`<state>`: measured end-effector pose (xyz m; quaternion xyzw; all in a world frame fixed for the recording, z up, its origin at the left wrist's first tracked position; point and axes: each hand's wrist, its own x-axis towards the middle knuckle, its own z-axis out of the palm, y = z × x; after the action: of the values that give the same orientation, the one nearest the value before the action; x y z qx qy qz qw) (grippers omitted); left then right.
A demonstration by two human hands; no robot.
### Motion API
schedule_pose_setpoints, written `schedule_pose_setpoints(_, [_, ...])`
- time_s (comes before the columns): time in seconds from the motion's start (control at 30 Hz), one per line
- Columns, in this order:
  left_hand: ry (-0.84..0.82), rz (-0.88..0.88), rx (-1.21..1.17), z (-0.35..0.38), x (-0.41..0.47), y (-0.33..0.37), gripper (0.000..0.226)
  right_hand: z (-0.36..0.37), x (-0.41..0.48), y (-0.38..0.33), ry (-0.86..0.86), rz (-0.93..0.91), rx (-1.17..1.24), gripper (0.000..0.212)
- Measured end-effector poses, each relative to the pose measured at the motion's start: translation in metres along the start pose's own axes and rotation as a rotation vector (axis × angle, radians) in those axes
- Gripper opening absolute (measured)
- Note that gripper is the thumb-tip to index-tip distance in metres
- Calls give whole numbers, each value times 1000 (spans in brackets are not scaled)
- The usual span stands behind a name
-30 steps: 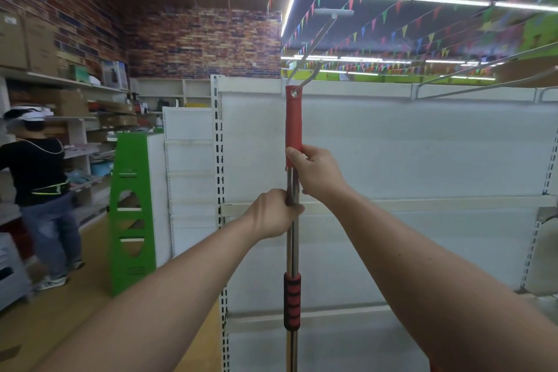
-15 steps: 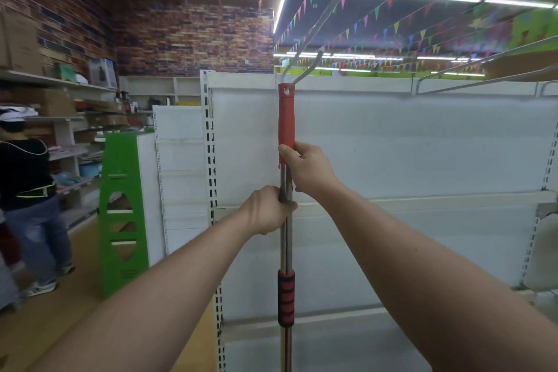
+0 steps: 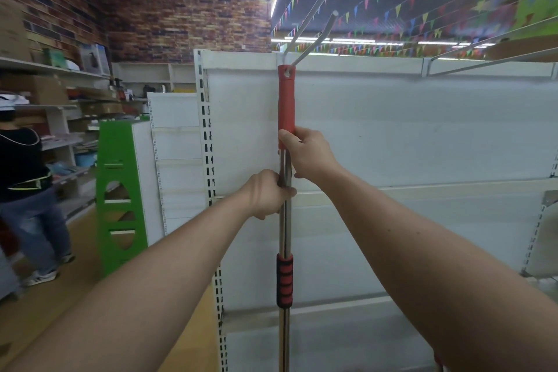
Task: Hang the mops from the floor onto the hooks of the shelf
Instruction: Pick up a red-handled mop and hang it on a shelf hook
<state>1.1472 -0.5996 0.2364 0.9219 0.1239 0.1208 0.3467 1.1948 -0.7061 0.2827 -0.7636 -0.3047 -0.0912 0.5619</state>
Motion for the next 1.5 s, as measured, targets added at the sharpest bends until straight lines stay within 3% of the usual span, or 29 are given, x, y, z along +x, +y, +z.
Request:
schedule_pose_setpoints(0.73, [154,121,-14,13,0,-19,37,7,-7,11,42,41,-49,34])
schedule_pose_setpoints(0.93, [167,152,-26,16,-2,-21,36,8,-16,14,40,100,-67,27])
schedule_pose_setpoints(1.03, [180,182,-48,19,-4,-24,35,12,-20,18,61,136,-97,39])
schedule_pose_setpoints(1.13, [184,207,-69,25,-5,-30,31,16,-24,29,65,181,-128,51])
schedule_pose_setpoints(1.3, [228,257,-122,44,-11,-47,4,18,-39,39,65,213,-132,37])
schedule_pose_setpoints(1.5, [288,266,-295,58,-18,-60,25,13,-60,48,61,270,-136,33])
